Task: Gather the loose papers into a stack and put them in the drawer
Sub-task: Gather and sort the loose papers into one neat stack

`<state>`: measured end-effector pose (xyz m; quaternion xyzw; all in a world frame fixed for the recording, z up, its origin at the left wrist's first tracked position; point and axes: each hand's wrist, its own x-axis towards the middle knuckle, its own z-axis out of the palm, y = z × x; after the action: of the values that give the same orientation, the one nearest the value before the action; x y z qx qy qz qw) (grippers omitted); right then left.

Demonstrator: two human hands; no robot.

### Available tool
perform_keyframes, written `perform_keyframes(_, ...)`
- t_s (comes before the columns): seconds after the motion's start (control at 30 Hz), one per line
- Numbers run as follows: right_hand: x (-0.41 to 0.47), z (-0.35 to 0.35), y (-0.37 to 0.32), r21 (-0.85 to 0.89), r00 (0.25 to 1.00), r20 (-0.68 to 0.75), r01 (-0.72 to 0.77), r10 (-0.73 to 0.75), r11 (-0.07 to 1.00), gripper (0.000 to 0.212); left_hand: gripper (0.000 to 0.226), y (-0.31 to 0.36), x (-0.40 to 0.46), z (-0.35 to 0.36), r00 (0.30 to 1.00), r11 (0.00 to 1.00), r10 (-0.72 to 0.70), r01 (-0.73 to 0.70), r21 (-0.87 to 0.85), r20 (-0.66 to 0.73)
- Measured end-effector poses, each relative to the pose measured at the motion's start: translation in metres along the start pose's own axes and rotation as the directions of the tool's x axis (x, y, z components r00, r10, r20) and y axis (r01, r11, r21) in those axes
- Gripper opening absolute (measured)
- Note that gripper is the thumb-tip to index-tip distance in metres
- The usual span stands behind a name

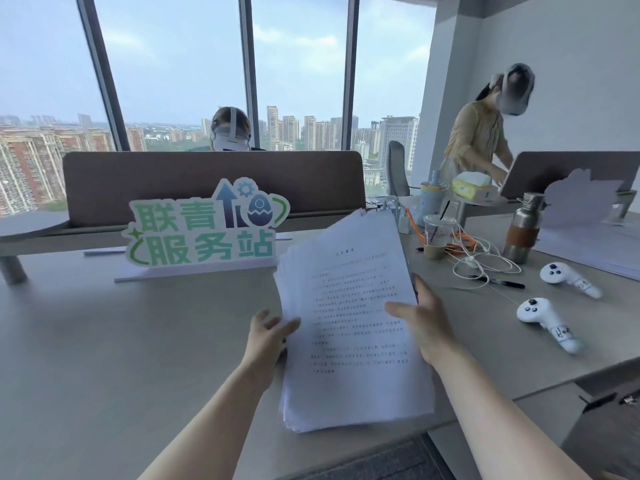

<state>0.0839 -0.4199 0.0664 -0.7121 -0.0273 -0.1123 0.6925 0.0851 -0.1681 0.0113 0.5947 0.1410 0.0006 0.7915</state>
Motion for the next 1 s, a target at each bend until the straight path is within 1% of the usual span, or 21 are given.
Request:
perform_keyframes(0.03, -0.002, 0.002, -0.003, 0.041, 1.0, 0.009, 0.021, -0.022, 0.999, 0.044, 0.089, 0.006, -0.001, -0.003, 0.999, 0.999, -0.025, 0.026, -0.042, 0.022)
perform_keyframes(0.07, -0.003, 0.005, -0.006, 0.082, 0.999, 0.024, 0.043, -0.045, 0.996, 0.044, 0.093, 0.012, -0.004, -0.004, 0.998, 0.998, -0.032, 0.035, -0.056, 0.049)
perform_keyframes(0.1, -0.005, 0.008, -0.008, 0.115, 0.997, 0.039, 0.065, -0.07, 0.991, 0.044, 0.086, 0.019, -0.007, -0.005, 0.997, 0.998, -0.023, 0.027, -0.057, 0.077)
perform_keyframes(0.13, -0.007, 0.012, -0.012, 0.144, 0.994, 0.051, 0.088, -0.096, 0.986, 0.044, 0.071, 0.027, -0.01, -0.005, 0.995, 0.998, 0.012, -0.006, -0.065, 0.097)
perform_keyframes(0.2, -0.009, 0.019, -0.019, 0.182, 0.988, 0.058, 0.13, -0.143, 0.975, 0.044, 0.03, 0.044, -0.017, -0.004, 0.99, 0.988, 0.123, -0.115, -0.103, 0.069)
perform_keyframes(0.23, -0.009, 0.022, -0.022, 0.191, 0.985, 0.053, 0.153, -0.166, 0.97, 0.043, 0.021, 0.051, -0.019, -0.004, 0.982, 0.976, 0.186, -0.182, -0.116, 0.03)
perform_keyframes(0.3, -0.009, 0.028, -0.032, 0.179, 0.973, 0.028, 0.22, -0.229, 0.959, 0.041, 0.018, 0.067, -0.022, -0.006, 0.94, 0.933, 0.339, -0.34, -0.116, -0.029)
perform_keyframes(0.37, -0.006, 0.037, -0.04, 0.157, 0.958, -0.011, 0.285, -0.287, 0.946, 0.04, 0.018, 0.081, -0.029, -0.005, 0.876, 0.873, 0.478, -0.482, -0.069, -0.068)
perform_keyframes(0.47, -0.005, 0.052, -0.048, 0.154, 0.938, -0.046, 0.346, -0.343, 0.925, 0.045, 0.017, 0.089, -0.039, -0.002, 0.795, 0.796, 0.604, -0.605, -0.013, -0.055)
perform_keyframes(0.53, -0.007, 0.061, -0.043, 0.18, 0.937, -0.057, 0.349, -0.345, 0.92, 0.049, 0.019, 0.084, -0.043, -0.004, 0.781, 0.782, 0.623, -0.623, 0.027, -0.036)
perform_keyframes(0.63, -0.014, 0.064, -0.027, 0.212, 0.943, -0.08, 0.332, -0.323, 0.919, 0.051, 0.022, 0.066, -0.046, -0.01, 0.809, 0.809, 0.588, -0.588, 0.032, -0.013)
perform_keyframes(0.67, -0.016, 0.063, -0.023, 0.22, 0.946, -0.093, 0.324, -0.311, 0.92, 0.049, 0.022, 0.061, -0.047, -0.012, 0.817, 0.817, 0.577, -0.576, 0.026, -0.016)
perform_keyframes(0.77, -0.015, 0.057, -0.019, 0.262, 0.956, -0.117, 0.291, -0.269, 0.92, 0.022, 0.024, 0.057, -0.048, -0.016, 0.826, 0.826, 0.563, -0.563, 0.001, -0.02)
perform_keyframes(0.8, -0.015, 0.055, -0.018, 0.271, 0.956, -0.121, 0.292, -0.268, 0.917, 0.019, 0.029, 0.057, -0.048, -0.016, 0.826, 0.826, 0.563, -0.564, -0.012, -0.019)
perform_keyframes(0.83, -0.014, 0.055, -0.017, 0.263, 0.954, -0.122, 0.297, -0.274, 0.918, 0.022, 0.034, 0.057, -0.049, -0.017, 0.825, 0.824, 0.565, -0.566, -0.02, -0.015)
perform_keyframes(0.93, -0.015, 0.055, -0.016, 0.199, 0.945, -0.058, 0.326, -0.321, 0.924, 0.053, 0.043, 0.058, -0.051, -0.019, 0.822, 0.822, 0.569, -0.569, -0.034, -0.002)
perform_keyframes(0.97, -0.015, 0.054, -0.017, 0.192, 0.942, -0.041, 0.334, -0.333, 0.923, 0.057, 0.046, 0.058, -0.05, -0.022, 0.814, 0.813, 0.581, -0.581, -0.032, -0.004)
perform_keyframes(1.0, -0.014, 0.052, -0.018, 0.194, 0.939, -0.041, 0.342, -0.341, 0.919, 0.057, 0.051, 0.059, -0.051, -0.024, 0.807, 0.806, 0.591, -0.591, -0.026, -0.006)
